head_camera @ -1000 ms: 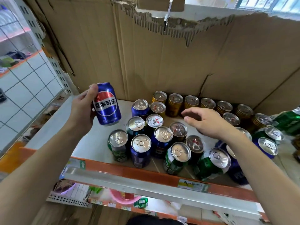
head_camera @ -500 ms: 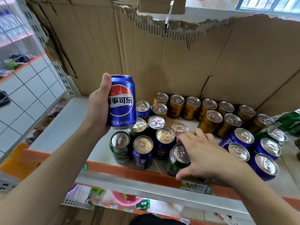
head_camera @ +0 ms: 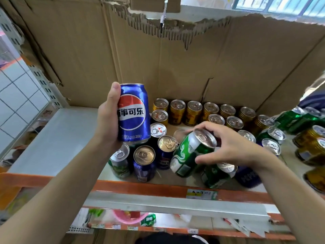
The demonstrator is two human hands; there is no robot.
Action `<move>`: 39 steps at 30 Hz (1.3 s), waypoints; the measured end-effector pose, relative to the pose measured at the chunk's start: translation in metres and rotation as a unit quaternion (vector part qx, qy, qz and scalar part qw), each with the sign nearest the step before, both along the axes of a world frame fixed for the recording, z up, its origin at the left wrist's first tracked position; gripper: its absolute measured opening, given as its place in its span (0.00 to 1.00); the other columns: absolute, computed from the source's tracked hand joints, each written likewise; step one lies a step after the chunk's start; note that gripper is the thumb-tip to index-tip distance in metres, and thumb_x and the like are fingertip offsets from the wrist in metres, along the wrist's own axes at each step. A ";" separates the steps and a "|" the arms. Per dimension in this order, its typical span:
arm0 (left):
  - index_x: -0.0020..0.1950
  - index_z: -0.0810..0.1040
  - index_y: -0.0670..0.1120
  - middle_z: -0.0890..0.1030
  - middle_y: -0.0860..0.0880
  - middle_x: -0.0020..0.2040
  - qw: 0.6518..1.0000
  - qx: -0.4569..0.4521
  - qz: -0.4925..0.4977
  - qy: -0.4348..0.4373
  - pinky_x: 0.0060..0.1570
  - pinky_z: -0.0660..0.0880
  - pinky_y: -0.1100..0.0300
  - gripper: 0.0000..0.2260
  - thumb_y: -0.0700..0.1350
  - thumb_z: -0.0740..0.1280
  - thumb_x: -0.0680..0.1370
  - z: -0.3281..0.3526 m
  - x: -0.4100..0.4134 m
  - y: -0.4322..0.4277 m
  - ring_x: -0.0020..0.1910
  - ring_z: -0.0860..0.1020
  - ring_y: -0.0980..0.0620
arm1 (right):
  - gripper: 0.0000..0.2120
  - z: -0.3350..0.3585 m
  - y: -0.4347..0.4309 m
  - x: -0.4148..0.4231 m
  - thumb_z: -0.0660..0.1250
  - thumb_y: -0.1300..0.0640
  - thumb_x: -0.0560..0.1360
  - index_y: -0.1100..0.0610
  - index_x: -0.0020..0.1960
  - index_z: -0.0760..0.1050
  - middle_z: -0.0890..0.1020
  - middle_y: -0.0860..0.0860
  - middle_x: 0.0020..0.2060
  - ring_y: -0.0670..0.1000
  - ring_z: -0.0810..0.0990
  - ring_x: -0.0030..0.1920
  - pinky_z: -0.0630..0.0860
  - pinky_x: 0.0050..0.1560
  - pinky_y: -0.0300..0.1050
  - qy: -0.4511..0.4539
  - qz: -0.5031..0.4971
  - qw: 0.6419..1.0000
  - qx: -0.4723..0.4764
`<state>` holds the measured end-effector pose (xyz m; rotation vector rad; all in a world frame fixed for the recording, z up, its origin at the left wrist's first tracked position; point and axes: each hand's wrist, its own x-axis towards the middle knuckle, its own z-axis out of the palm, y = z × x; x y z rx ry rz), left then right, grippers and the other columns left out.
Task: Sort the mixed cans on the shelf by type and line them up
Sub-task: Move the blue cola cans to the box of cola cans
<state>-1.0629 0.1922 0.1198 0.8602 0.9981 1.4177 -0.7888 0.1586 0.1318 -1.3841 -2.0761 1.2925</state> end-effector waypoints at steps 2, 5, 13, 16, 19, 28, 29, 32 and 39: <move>0.53 0.82 0.41 0.83 0.41 0.44 1.000 -0.010 -0.023 -0.003 0.45 0.80 0.49 0.30 0.69 0.66 0.72 -0.001 0.004 0.001 0.41 0.82 0.44 | 0.27 0.006 -0.003 0.005 0.80 0.58 0.63 0.53 0.60 0.75 0.84 0.50 0.53 0.50 0.83 0.55 0.81 0.50 0.46 0.100 -0.044 0.994 -0.003; 0.49 0.83 0.43 0.84 0.43 0.41 0.998 -0.017 -0.058 -0.029 0.41 0.80 0.52 0.27 0.65 0.60 0.78 -0.001 0.018 0.001 0.38 0.82 0.46 | 0.31 0.000 -0.006 0.008 0.77 0.55 0.63 0.58 0.63 0.75 0.83 0.58 0.54 0.59 0.82 0.57 0.79 0.58 0.59 0.245 -0.123 0.962 0.000; 0.56 0.83 0.43 0.83 0.42 0.48 0.989 -0.050 -0.128 -0.055 0.42 0.80 0.54 0.27 0.65 0.59 0.78 -0.002 0.068 -0.001 0.42 0.82 0.46 | 0.31 -0.010 -0.032 0.014 0.73 0.36 0.66 0.58 0.58 0.80 0.82 0.59 0.50 0.59 0.83 0.47 0.75 0.58 0.62 0.515 -0.239 0.822 -0.047; 0.53 0.83 0.44 0.84 0.43 0.45 0.987 -0.058 -0.138 -0.056 0.43 0.81 0.53 0.26 0.64 0.60 0.78 0.000 0.092 -0.013 0.40 0.83 0.47 | 0.27 -0.005 -0.045 0.023 0.59 0.37 0.74 0.58 0.53 0.83 0.83 0.59 0.48 0.57 0.82 0.43 0.80 0.48 0.53 0.553 -0.288 0.781 -0.037; 0.52 0.83 0.43 0.84 0.41 0.45 0.987 -0.053 -0.141 -0.054 0.46 0.79 0.49 0.26 0.65 0.61 0.76 0.002 0.118 -0.025 0.41 0.82 0.44 | 0.30 -0.005 -0.060 0.043 0.54 0.36 0.75 0.58 0.50 0.84 0.83 0.59 0.45 0.58 0.82 0.41 0.80 0.45 0.51 0.554 -0.323 0.767 -0.025; 0.42 0.86 0.45 0.84 0.44 0.40 0.975 -0.062 -0.203 -0.057 0.38 0.81 0.55 0.25 0.61 0.58 0.80 0.014 0.246 -0.084 0.36 0.82 0.48 | 0.42 -0.004 -0.133 0.158 0.77 0.30 0.55 0.60 0.56 0.80 0.83 0.59 0.47 0.58 0.83 0.43 0.81 0.44 0.51 0.554 -0.365 0.748 -0.002; 0.41 0.85 0.45 0.84 0.44 0.39 0.973 -0.067 -0.213 -0.060 0.38 0.81 0.55 0.25 0.61 0.58 0.80 0.015 0.264 -0.093 0.36 0.82 0.48 | 0.41 -0.004 -0.144 0.173 0.77 0.30 0.55 0.59 0.55 0.81 0.83 0.59 0.47 0.58 0.83 0.43 0.81 0.44 0.51 0.559 -0.369 0.743 0.000; 0.36 0.86 0.47 0.84 0.45 0.38 0.966 -0.076 -0.241 -0.051 0.41 0.81 0.53 0.24 0.61 0.60 0.79 0.012 0.316 -0.121 0.35 0.82 0.47 | 0.35 -0.001 -0.180 0.219 0.77 0.32 0.56 0.58 0.51 0.83 0.83 0.58 0.45 0.57 0.83 0.40 0.81 0.43 0.49 0.581 -0.364 0.728 0.006; 0.41 0.84 0.46 0.84 0.44 0.37 0.955 -0.087 -0.280 -0.028 0.38 0.80 0.54 0.21 0.63 0.64 0.71 0.001 0.415 -0.178 0.34 0.82 0.47 | 0.35 -0.003 -0.244 0.313 0.78 0.32 0.54 0.57 0.49 0.85 0.84 0.58 0.43 0.58 0.83 0.41 0.82 0.45 0.53 0.547 -0.421 0.723 0.032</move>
